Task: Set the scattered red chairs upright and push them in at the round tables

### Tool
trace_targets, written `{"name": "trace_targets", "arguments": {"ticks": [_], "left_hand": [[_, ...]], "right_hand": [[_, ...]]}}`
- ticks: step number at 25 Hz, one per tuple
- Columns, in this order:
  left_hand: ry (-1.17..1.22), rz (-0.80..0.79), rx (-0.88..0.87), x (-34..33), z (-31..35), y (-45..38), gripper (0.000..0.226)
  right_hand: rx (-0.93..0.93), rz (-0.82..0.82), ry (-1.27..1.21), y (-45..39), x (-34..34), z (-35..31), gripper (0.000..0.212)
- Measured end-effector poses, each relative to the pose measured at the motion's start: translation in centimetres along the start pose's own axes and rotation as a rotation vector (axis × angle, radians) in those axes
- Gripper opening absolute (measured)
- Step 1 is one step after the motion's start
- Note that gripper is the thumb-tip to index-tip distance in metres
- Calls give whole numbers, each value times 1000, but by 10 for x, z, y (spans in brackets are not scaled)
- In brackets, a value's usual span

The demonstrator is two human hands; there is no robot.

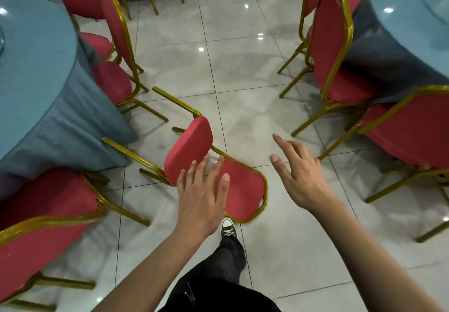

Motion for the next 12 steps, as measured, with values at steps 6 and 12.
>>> {"name": "trace_targets", "arguments": {"ticks": [6, 12], "left_hand": [[26, -8, 52, 4, 26, -83, 71], [5, 27, 67, 10, 42, -140, 68]], "right_hand": [[27, -44, 14, -85, 24, 3, 60], [73, -69, 30, -144, 39, 11, 60]]}}
Point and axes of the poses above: each hand's wrist, its own y-axis away from the middle knuckle, its own x-axis out of the back of the hand, z = x × y, the point moved 2 cm from there along -y, towards the middle knuckle, and after that the axes turned 11 degrees about -y, right-handed, at the moved point
